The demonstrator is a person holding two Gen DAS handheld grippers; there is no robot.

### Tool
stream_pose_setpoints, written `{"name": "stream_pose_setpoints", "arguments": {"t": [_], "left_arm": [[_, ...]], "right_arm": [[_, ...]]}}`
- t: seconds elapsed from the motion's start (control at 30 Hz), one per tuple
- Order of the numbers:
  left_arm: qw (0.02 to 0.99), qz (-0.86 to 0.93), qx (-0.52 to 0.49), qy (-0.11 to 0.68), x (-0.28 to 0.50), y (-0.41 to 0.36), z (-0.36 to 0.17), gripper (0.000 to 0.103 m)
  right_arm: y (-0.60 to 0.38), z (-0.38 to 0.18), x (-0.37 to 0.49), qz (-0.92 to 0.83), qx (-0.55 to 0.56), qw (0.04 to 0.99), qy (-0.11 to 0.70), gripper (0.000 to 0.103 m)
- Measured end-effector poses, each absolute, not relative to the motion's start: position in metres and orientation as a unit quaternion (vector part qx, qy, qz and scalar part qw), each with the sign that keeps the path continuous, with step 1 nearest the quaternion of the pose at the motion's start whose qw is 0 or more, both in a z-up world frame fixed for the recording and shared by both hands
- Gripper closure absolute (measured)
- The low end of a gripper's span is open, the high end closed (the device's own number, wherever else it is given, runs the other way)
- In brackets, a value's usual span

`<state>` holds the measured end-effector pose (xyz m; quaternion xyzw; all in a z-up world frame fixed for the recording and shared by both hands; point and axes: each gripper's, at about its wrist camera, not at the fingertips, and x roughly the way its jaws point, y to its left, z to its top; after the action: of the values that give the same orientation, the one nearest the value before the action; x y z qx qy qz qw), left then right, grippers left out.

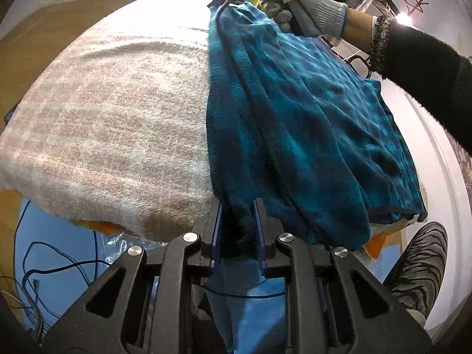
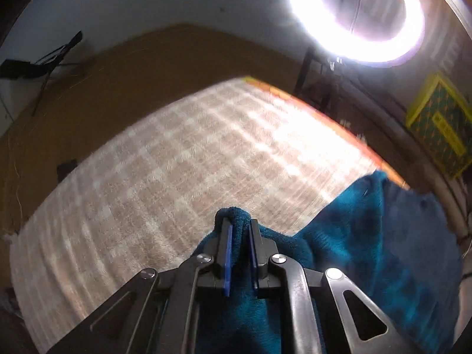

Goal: Fold large clothes

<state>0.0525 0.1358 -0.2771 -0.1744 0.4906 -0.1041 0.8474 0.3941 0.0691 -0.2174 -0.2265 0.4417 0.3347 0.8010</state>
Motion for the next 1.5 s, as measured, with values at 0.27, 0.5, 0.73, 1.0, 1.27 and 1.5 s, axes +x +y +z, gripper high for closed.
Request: {"name": "stream_pose_setpoints", "arguments": {"t": [0.27,0.5,0.73,1.0,1.27,1.5], "left_arm": [[0.853,-0.11,-0.199,0.47,0.043,0.149,-0.267,0.072],[0.833,-0.131,-0.285,0.456,0.038,0.172,-0.267,0.058],[0.793,-0.142,-0.349,0.48,0.045,0.174,-0.286,0.058],[0.801,-0.144,-0.372,0.447,0.04,0.181,-0.268,0.098],[0.84,-0.143,-0.295,0.432,0.043,0.153,-0.242,0.099],[0.875,-0.169,-0.213,0.401,0.043,0.104,-0.214,0.099]], "right_arm": [[0.015,-0.152,0.358,0.385,-0.142,0.808,0.422,0.068],[-0.09,-0.074,0.286,0.424,-0.034,0.816,0.391,0.065],[-0.167,-0.068,0.195,0.417,-0.006,0.817,0.398,0.064],[-0.208,-0.1,0.131,0.405,0.022,0.814,0.417,0.064],[-0.195,-0.132,0.135,0.388,0.024,0.802,0.453,0.064],[-0.147,-0.141,0.166,0.386,0.035,0.788,0.479,0.046]]}}
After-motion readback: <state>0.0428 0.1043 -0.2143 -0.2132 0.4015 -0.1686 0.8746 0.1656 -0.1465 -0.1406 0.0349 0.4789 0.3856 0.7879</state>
